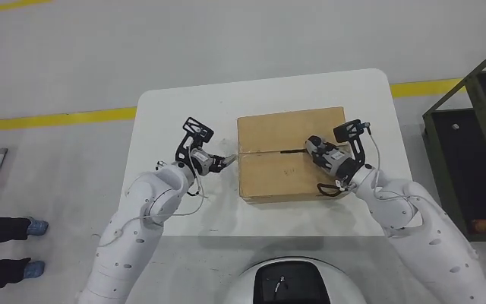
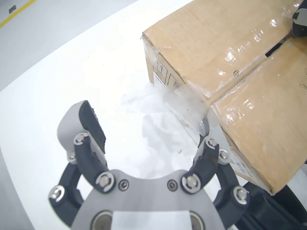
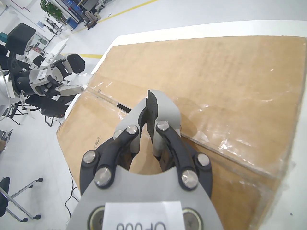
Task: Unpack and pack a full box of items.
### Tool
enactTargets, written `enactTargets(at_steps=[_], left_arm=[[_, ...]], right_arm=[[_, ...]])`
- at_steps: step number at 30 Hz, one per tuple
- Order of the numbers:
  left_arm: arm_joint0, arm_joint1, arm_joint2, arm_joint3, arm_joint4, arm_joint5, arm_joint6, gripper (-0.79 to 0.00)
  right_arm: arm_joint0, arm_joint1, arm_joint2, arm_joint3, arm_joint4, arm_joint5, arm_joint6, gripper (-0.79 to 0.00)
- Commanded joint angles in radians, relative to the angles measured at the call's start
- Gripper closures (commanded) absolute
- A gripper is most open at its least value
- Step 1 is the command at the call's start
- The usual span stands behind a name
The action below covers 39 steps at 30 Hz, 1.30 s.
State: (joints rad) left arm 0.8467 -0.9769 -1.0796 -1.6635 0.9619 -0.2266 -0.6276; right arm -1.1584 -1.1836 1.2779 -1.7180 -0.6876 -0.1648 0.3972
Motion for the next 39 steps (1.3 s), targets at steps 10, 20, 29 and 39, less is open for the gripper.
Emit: enactTargets(at_steps=[10, 20, 29, 39], left_arm=[[-0.017, -0.007, 0.023, -0.001, 0.164, 0.022, -0.045, -0.582], [-0.050, -0.031, 0.072, 0.050, 0.200, 0.012, -0.015, 0.000], [-0.041, -0.036, 0.068, 0.014, 0.259, -0.008, 0.003, 0.000], [0.002, -0.034, 0.031, -0.069, 0.317, -0.014, -0.017, 0.000]], right_arm=[[0.007, -0.003, -0.008, -0.001, -0.004, 0.005, 0.003, 0.000], [0.009, -0.005, -0.013, -0.004, -0.010, 0.010, 0.011, 0.000], [0.010, -0.007, -0.014, 0.000, -0.008, 0.015, 0.010, 0.000], [0.015, -0.009, -0.012, 0.006, -0.001, 0.017, 0.013, 0.000]])
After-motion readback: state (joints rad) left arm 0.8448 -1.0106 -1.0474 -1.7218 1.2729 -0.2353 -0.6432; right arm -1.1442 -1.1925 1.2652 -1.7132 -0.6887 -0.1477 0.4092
